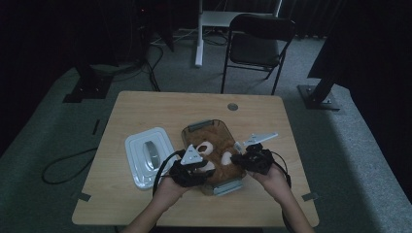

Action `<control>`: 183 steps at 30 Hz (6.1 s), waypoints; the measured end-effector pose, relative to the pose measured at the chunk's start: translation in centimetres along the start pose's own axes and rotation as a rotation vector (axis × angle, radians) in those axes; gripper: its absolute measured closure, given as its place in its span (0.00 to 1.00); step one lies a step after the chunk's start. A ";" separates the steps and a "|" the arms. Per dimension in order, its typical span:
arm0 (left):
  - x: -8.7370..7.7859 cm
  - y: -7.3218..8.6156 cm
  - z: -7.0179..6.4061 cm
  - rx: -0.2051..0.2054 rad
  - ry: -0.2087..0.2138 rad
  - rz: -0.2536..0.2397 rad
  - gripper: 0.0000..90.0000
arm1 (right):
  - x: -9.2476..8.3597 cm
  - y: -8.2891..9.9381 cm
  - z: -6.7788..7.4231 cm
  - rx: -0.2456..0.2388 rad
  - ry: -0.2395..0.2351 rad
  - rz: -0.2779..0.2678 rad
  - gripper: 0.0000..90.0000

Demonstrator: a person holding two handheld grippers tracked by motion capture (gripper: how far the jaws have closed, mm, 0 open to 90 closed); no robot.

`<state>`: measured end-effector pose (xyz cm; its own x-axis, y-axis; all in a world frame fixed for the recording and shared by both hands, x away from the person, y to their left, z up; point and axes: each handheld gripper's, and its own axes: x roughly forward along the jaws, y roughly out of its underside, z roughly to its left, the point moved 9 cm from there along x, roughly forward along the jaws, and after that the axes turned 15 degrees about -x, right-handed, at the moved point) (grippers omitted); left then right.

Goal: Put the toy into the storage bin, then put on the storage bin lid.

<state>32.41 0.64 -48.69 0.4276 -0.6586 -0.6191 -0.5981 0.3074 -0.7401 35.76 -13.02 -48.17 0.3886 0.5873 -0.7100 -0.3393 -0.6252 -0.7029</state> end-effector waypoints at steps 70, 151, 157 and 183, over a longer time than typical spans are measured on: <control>-5.7 1.0 12.4 -0.320 -0.292 -0.158 0.11 | -3.8 5.3 -8.4 0.132 0.312 -0.232 0.14; -2.3 6.8 22.4 -0.711 -0.306 -0.251 0.81 | 2.9 12.0 -8.1 0.222 0.340 -0.093 0.14; -3.5 6.2 22.0 -0.716 -0.283 -0.280 0.81 | 3.6 11.3 -7.2 0.207 0.310 -0.106 0.14; -9.8 -0.2 13.2 -0.578 -0.077 -0.409 0.81 | 6.0 8.5 -2.2 0.142 0.158 -0.156 0.14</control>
<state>37.30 16.13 -45.99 0.7286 -0.5861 -0.3545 -0.6342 -0.3817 -0.6724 37.10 -15.96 -58.32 0.5704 0.5765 -0.5850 -0.3776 -0.4485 -0.8101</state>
